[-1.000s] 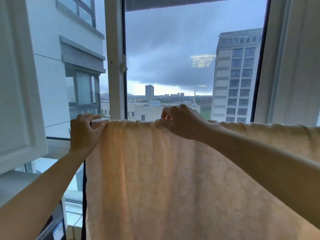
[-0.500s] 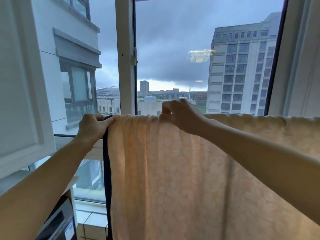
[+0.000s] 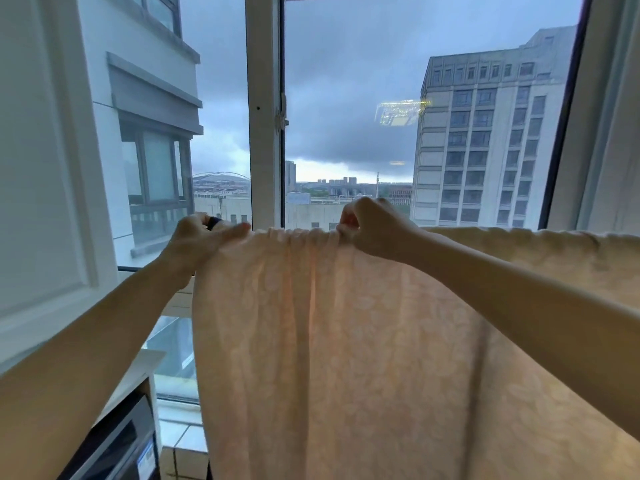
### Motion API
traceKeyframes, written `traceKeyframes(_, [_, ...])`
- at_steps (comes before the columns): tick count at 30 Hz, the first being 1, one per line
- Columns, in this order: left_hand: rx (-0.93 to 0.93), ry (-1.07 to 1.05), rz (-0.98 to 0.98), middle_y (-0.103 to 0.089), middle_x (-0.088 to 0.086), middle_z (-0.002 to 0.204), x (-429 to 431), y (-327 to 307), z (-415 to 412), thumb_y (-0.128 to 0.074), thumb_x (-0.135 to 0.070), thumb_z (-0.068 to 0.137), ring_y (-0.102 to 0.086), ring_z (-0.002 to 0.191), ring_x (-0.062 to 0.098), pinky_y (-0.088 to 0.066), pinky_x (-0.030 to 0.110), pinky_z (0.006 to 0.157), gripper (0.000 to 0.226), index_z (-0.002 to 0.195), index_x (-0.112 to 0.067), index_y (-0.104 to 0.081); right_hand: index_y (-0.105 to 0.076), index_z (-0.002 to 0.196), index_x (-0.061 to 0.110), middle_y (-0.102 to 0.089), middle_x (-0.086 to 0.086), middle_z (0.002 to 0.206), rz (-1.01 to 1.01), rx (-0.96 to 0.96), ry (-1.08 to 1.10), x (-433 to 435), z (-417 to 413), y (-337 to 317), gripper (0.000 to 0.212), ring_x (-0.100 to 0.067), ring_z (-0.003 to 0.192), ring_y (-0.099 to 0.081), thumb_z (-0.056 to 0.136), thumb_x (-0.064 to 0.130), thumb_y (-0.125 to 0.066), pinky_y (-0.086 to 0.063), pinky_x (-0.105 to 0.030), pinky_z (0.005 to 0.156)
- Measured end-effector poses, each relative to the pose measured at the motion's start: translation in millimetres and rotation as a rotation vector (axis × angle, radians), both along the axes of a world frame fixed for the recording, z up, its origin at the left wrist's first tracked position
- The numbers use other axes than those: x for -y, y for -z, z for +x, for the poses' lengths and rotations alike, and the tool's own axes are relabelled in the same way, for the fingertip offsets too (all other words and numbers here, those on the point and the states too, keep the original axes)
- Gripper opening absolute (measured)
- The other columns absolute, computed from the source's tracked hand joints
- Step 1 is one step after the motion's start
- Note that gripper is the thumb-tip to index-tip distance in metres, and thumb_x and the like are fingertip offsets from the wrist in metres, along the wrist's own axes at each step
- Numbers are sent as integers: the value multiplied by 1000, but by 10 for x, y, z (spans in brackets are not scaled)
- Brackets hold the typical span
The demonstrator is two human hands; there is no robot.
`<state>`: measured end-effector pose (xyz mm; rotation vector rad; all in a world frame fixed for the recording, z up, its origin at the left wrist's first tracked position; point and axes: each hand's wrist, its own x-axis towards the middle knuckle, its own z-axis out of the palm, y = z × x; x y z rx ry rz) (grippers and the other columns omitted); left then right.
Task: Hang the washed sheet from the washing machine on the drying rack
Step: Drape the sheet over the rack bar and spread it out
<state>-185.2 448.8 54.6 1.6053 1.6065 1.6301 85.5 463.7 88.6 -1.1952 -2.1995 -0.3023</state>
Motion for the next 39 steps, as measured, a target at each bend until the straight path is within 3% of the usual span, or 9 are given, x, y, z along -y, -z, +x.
traceKeyframes(3, [-175, -42, -11, -62, 0, 88, -1, 28, -132, -82, -32, 73, -60, 76, 13, -47, 23, 60, 39, 101, -16, -60, -67, 89, 8, -69, -5, 86, 63, -1, -13, 0, -83, -11, 13, -19, 76, -64, 92, 14, -56, -57, -42, 74])
traceKeyframes(9, [-31, -412, 160, -65, 11, 95, -55, 84, -533, -69, -29, 85, -60, 89, 30, -51, 39, 80, 23, 98, -11, -64, -61, 80, 12, -68, -5, 81, 134, -63, 9, -55, -312, -22, 16, -20, 70, -62, 94, 17, -53, -56, -36, 67])
traceKeyframes(16, [-236, -462, -16, -64, 9, 81, 61, 465, -850, -72, -21, 79, -56, 79, 25, -40, 31, 70, 16, 85, -7, -67, -61, 77, 9, -67, -9, 73, 152, -105, -47, -75, -660, -22, 20, -26, 68, -64, 93, 14, -52, -56, -38, 65])
traceKeyframes(20, [-460, -356, -268, -67, 8, 75, 96, 620, -860, -76, -37, 74, -59, 71, 20, -41, 30, 61, 26, 72, -12, -67, -58, 76, 10, -64, -7, 71, 172, -61, -58, -66, -833, -25, 20, -23, 67, -62, 94, 13, -52, -52, -35, 62])
traceKeyframes(24, [-668, -345, -522, -67, 9, 100, 70, 651, -799, -77, -37, 74, -61, 89, 22, -49, 33, 77, 35, 95, -13, -62, -61, 81, 9, -67, -7, 77, 160, -82, -74, -71, -953, -25, 17, -21, 70, -64, 95, 13, -52, -55, -35, 66])
traceKeyframes(27, [-466, -151, -281, -64, 7, 118, -24, 534, -711, -73, -27, 83, -60, 105, 22, -47, 34, 90, 44, 123, -13, -59, -62, 83, 9, -67, -6, 77, 162, -78, -67, -62, -980, -28, 18, -21, 69, -62, 96, 15, -51, -51, -32, 61])
traceKeyframes(30, [-151, 168, -128, -64, 0, 116, -67, 345, -506, -56, -28, 96, -62, 105, 16, -49, 33, 91, 30, 124, -19, -59, -60, 82, 10, -64, -5, 73, 171, -61, -70, -55, -956, -20, 19, -18, 64, -58, 96, 17, -50, -40, -26, 56])
traceKeyframes(33, [-210, 259, -71, -66, -3, 110, -100, 282, -318, -55, -33, 95, -64, 100, 12, -53, 33, 88, 30, 120, -18, -62, -60, 81, 10, -62, -5, 71, 160, -52, -84, -63, -920, 1, 18, -18, 63, -58, 96, 17, -51, -44, -28, 57])
traceKeyframes(39, [-228, 82, 142, -67, -2, 87, -107, 225, -305, -65, -22, 89, -65, 83, 13, -52, 25, 74, 15, 98, -11, -69, -63, 90, 9, -69, -9, 84, 154, -49, -69, -92, -818, 2, 12, -23, 72, -65, 95, 17, -55, -55, -34, 65])
